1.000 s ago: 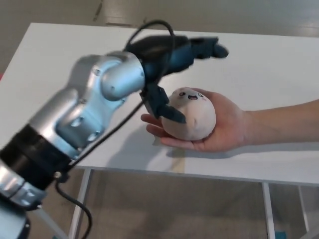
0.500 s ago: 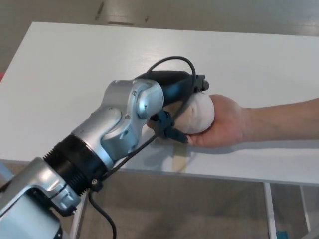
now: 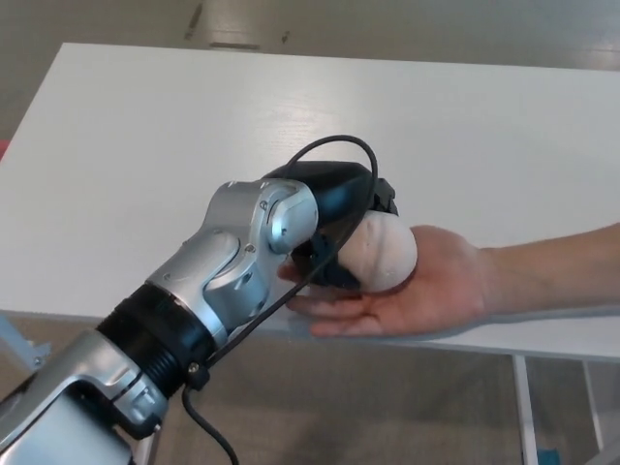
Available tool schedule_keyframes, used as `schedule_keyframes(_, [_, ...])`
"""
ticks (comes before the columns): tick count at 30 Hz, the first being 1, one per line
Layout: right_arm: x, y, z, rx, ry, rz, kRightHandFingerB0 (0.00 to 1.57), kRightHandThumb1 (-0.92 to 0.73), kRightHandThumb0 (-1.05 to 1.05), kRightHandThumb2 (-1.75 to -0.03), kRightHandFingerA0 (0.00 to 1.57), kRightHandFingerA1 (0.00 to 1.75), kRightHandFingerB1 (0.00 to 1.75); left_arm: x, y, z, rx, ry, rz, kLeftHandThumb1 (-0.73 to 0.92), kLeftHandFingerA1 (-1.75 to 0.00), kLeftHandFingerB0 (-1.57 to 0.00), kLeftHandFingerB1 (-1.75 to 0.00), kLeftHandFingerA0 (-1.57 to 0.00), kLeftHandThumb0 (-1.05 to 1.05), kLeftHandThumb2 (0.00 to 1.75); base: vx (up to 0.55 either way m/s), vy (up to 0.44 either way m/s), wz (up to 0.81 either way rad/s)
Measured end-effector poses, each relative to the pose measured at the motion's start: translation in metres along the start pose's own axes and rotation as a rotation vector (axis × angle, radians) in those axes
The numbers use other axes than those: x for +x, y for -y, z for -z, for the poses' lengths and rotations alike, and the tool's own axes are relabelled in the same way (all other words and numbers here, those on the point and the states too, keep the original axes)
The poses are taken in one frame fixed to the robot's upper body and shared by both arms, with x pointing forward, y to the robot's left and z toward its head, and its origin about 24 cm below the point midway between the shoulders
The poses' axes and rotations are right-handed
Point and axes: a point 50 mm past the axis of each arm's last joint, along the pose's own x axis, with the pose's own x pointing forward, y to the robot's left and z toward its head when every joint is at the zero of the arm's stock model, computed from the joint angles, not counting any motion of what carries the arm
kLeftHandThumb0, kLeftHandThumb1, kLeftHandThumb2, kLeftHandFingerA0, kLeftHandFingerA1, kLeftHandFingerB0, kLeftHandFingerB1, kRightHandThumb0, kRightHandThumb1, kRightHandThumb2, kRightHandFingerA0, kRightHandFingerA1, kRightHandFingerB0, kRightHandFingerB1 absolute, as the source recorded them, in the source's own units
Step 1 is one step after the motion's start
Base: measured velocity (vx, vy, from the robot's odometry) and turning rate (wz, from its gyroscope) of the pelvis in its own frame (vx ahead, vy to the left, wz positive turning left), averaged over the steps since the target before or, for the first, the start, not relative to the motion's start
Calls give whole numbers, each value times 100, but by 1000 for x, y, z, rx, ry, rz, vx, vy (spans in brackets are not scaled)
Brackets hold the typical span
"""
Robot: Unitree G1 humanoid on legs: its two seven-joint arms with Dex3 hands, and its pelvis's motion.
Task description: Use the left hand to take the pink dumpling toy on a person's hand and put it on the desk.
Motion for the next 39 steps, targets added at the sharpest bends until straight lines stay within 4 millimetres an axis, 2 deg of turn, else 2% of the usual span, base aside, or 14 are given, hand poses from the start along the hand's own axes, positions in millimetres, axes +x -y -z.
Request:
schedule_keyframes(3, [0,0,-1,0,1,-2,59,-67,-24,-60,56,42,44,-1,0,3,-15,6,-21,76,-150,-82,-54,-67,-23,65,0,0,0])
schedule_keyframes(4, [0,-1,-1,0,2,-2,59,-67,-24,-60,56,42,44,-1,1,3,-18,8,-27,76,-150,-85,-61,-67,-23,65,0,0,0])
schedule_keyframes(5, [0,-1,-1,-3,2,-3,59,-67,-24,-60,56,42,44,-2,2,4,-23,10,-36,76,-150,-85,-61,-67,-23,65,0,0,0])
schedule_keyframes(8, [0,-1,-1,-7,0,-4,59,-67,-23,-60,56,42,44,-2,5,7,-31,10,-39,77,-148,-82,-53,-71,-24,67,0,0,0])
schedule_keyframes(14, [0,-1,-1,-13,0,-6,59,-67,-23,-60,56,42,44,-3,3,8,-34,9,-57,76,-148,-83,-54,-71,-26,65,0,0,0])
schedule_keyframes(18, [0,-2,-1,-16,-1,-7,59,-67,-23,-60,56,42,44,-3,2,9,-24,8,-64,76,-147,-74,-48,-70,-26,65,0,0,0])
schedule_keyframes(20, [0,-2,-1,-19,-1,-7,59,-68,-23,-60,56,42,44,-3,1,9,-21,8,-65,76,-147,-75,-49,-70,-26,65,0,0,0])
schedule_keyframes(21, [0,-2,-1,-20,-1,-8,59,-68,-23,-60,56,42,44,-3,1,9,-20,8,-67,75,-148,-81,-53,-71,-25,65,0,0,0])
schedule_keyframes(24, [0,-3,-3,-22,3,-10,58,-68,-22,-60,57,43,44,-3,0,10,-21,9,-71,75,-147,-77,-50,-71,-25,65,0,0,0])
schedule_keyframes(34, [1,-4,-4,-28,4,-20,57,-68,-23,-60,58,43,43,-1,-4,7,-29,17,-75,74,-147,-83,-55,-71,-25,64,0,0,0])
schedule_keyframes(36, [1,-4,-4,-30,4,-22,57,-68,-23,-60,58,43,43,-1,-5,7,-30,19,-78,73,-147,-85,-58,-72,-25,64,0,0,0])
schedule_keyframes(37, [1,-4,-4,-32,4,-26,57,-68,-23,-60,58,43,43,-1,-7,7,-33,21,-85,76,-145,-84,-74,-71,-23,62,0,0,0])
schedule_keyframes(38, [1,-4,-4,-32,4,-28,57,-68,-23,-60,58,43,43,-2,-9,7,-34,22,-89,76,-145,-81,-82,-70,-23,62,0,0,0])
schedule_keyframes(39, [1,-4,-4,-34,4,-30,57,-68,-23,-60,58,43,43,-3,-12,7,-39,27,-100,76,-145,-81,-82,-70,-23,62,0,0,0])
